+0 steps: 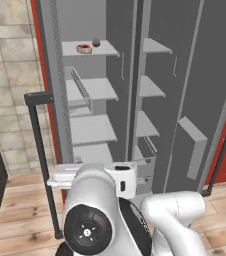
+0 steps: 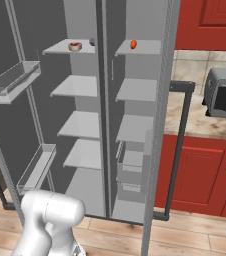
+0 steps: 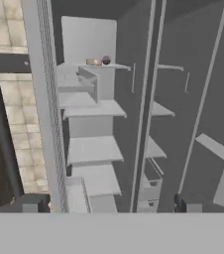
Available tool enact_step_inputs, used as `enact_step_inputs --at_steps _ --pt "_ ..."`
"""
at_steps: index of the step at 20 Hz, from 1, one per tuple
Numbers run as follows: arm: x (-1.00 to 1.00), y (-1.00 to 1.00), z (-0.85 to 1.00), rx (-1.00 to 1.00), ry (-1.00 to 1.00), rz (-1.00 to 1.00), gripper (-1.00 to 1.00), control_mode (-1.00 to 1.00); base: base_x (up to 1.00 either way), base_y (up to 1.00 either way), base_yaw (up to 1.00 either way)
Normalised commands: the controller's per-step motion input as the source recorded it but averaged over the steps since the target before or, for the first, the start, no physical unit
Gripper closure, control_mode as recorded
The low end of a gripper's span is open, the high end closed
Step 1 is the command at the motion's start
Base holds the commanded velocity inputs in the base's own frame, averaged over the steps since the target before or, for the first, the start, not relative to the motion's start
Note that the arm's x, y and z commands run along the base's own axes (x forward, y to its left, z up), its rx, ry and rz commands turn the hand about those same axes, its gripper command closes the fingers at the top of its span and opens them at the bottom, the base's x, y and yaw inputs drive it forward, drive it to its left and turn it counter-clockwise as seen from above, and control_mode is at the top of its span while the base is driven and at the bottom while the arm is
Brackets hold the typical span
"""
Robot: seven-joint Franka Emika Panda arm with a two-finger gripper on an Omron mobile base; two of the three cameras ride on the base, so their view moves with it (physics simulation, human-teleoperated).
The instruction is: Pick up the frozen steak from the freezer, place it on any shelf in the fridge, and close the fridge and freezer doors when done.
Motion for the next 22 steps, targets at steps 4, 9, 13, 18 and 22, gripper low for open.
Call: enact_step_inputs --at_steps 4,9,13,18,22 --pt "0.69 1.00 0.00 -0.06 -0.19 -0.27 -1.00 -1.00 0.00 0.00 0.00" --pt "0.72 1.00 -0.19 -0.01 -0.12 -0.33 -1.00 -1.00 0.00 0.00 0.00" --pt "0.56 0.92 -0.21 -0.01 -0.04 -0.34 -1.00 -1.00 0.00 0.00 0.00" --pt "0.48 0.41 -0.07 -0.01 0.00 -0.27 -1.00 -1.00 0.00 0.00 0.00" --pt "0.49 0.02 -0.17 0.00 0.00 -0.11 -1.00 -1.00 0.00 0.00 0.00"
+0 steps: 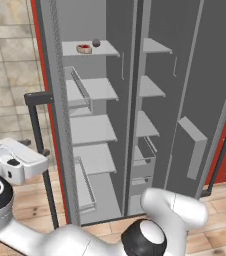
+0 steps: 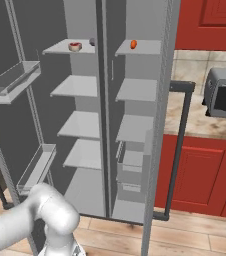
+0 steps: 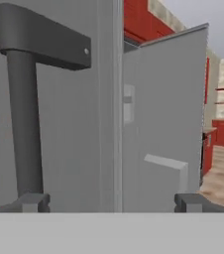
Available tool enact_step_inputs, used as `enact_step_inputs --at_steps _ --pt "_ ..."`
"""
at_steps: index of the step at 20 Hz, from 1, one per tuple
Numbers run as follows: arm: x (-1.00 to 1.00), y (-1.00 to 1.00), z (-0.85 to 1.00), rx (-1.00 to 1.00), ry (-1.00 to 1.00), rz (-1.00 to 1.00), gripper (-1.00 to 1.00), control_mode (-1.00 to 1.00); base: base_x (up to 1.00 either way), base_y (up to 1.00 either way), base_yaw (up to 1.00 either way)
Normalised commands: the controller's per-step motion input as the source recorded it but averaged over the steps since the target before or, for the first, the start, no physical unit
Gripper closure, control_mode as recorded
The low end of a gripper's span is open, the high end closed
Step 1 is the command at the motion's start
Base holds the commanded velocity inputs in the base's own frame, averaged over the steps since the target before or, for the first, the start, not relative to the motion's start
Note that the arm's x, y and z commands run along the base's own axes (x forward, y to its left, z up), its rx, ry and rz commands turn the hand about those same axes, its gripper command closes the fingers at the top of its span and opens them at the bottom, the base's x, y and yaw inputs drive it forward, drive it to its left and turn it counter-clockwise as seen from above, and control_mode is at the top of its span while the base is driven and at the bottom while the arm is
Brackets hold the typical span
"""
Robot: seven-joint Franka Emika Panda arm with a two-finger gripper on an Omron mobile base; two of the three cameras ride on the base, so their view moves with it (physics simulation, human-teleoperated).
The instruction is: Pick up the frozen steak from the freezer, place it on any shelf in the fridge, and close the fridge and freezer doors when done.
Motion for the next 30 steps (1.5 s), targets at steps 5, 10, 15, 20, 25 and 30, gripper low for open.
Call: enact_step_inputs --at_steps 5,10,15,20,25,30 --pt "0.59 0.00 -0.22 0.00 0.00 -0.08 -1.00 -1.00 0.00 0.00 0.00" --pt "0.69 0.00 -0.28 0.00 0.00 -0.01 -1.00 -1.00 0.00 0.00 0.00" --pt "0.63 0.00 -0.21 0.00 0.00 0.00 -1.00 -1.00 0.00 0.00 0.00" --pt "0.28 -0.36 -0.01 0.00 0.00 0.00 -1.00 -1.00 0.00 0.00 0.00" --pt "0.20 -0.79 0.00 0.00 -0.03 0.02 -1.00 -1.00 0.00 0.00 0.00" --pt "0.15 -1.00 0.00 0.00 -0.07 0.09 -1.00 -1.00 0.00 0.00 0.00"
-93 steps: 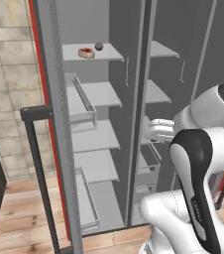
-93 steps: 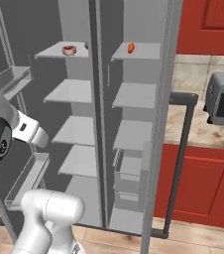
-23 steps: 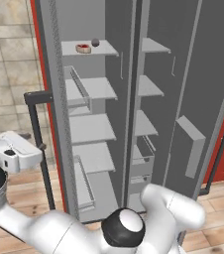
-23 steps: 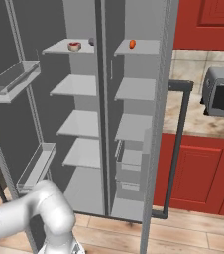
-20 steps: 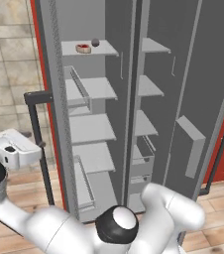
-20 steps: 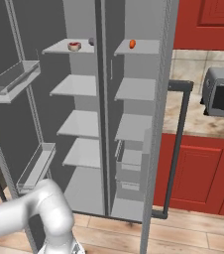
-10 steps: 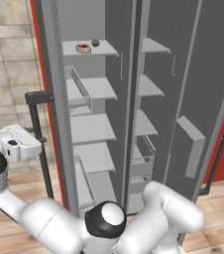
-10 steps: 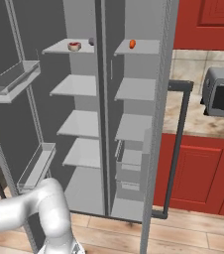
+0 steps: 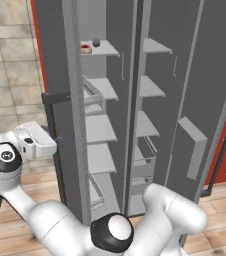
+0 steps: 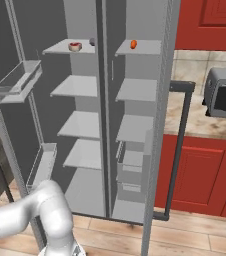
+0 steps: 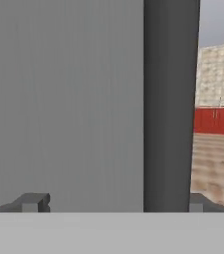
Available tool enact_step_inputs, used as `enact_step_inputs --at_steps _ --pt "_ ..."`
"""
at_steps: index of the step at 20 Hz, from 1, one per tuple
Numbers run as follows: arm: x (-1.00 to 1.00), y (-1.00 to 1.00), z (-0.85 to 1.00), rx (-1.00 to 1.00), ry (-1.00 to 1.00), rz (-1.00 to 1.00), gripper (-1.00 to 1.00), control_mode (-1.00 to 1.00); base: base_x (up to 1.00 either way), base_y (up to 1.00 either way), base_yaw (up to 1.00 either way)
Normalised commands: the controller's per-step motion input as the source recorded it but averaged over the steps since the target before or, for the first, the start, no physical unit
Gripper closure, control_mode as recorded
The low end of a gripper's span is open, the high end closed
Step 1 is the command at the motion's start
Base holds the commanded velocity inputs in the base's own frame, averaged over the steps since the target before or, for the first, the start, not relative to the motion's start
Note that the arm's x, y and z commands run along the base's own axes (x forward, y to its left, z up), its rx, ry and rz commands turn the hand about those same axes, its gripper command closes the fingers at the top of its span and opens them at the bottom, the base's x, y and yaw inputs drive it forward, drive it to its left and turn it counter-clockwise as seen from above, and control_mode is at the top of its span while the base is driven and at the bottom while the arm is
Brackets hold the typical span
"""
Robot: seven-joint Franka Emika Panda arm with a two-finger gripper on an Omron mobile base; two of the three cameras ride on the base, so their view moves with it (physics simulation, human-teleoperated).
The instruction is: Pick up the frozen steak from the freezer, place it on any shelf in the fridge, and close the fridge and freezer doors when done.
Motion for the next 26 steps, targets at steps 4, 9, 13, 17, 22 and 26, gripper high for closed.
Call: enact_step_inputs --at_steps 4,9,13,17,22,26 --pt "0.27 -1.00 0.00 0.00 -0.10 0.13 -1.00 -1.00 0.00 0.00 0.00" --pt "0.41 -1.00 0.00 0.00 -0.08 0.11 -1.00 -1.00 0.00 0.00 0.00" --pt "0.46 -0.91 0.01 0.00 -0.05 0.09 -1.00 -1.00 0.00 0.00 0.00" --pt "0.47 -0.64 0.02 0.00 -0.02 0.07 -1.00 -1.00 0.00 0.00 0.00" --pt "0.49 -0.46 0.00 0.00 0.00 0.07 -1.00 -1.00 0.00 0.00 0.00" --pt "0.61 -0.38 0.00 0.00 0.00 0.09 -1.00 -1.00 0.00 0.00 0.00"
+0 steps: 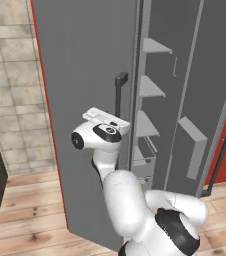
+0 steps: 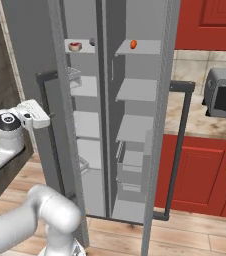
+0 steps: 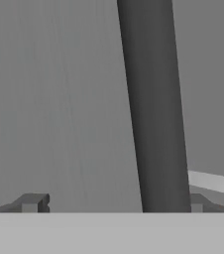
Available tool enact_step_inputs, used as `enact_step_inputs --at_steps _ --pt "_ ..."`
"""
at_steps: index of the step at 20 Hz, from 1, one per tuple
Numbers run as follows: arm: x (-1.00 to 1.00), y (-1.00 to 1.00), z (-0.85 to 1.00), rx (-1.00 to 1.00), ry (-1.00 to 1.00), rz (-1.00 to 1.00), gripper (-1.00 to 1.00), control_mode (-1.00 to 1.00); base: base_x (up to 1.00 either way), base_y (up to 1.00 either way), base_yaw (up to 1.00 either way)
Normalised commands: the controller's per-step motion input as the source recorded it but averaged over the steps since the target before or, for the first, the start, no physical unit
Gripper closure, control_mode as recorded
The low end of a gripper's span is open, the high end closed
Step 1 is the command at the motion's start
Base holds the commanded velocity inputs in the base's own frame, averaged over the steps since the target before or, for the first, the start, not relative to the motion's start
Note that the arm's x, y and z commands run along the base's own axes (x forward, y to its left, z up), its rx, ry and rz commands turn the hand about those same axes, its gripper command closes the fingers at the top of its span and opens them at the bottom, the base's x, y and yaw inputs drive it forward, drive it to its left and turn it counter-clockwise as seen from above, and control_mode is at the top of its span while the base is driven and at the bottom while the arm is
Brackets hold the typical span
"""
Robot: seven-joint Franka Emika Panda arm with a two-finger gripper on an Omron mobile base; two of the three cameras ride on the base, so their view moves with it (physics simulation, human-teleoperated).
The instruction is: Pick up the frozen steak from the freezer, place it on any shelf in the fridge, and close the fridge and freezer doors when done.
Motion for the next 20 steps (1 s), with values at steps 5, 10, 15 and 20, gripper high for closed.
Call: enact_step_inputs --at_steps 5,10,15,20 --pt "0.65 -0.29 0.00 0.00 0.00 0.06 -1.00 -1.00 0.00 0.00 0.00" --pt "0.65 -0.14 0.00 0.00 0.00 0.02 -1.00 -1.00 0.00 0.00 0.00" --pt "0.66 -0.14 0.00 0.00 0.01 0.02 -1.00 -1.00 0.00 0.00 0.00" --pt "0.60 -0.07 0.00 0.00 0.01 0.00 -1.00 -1.00 0.00 0.00 0.00"
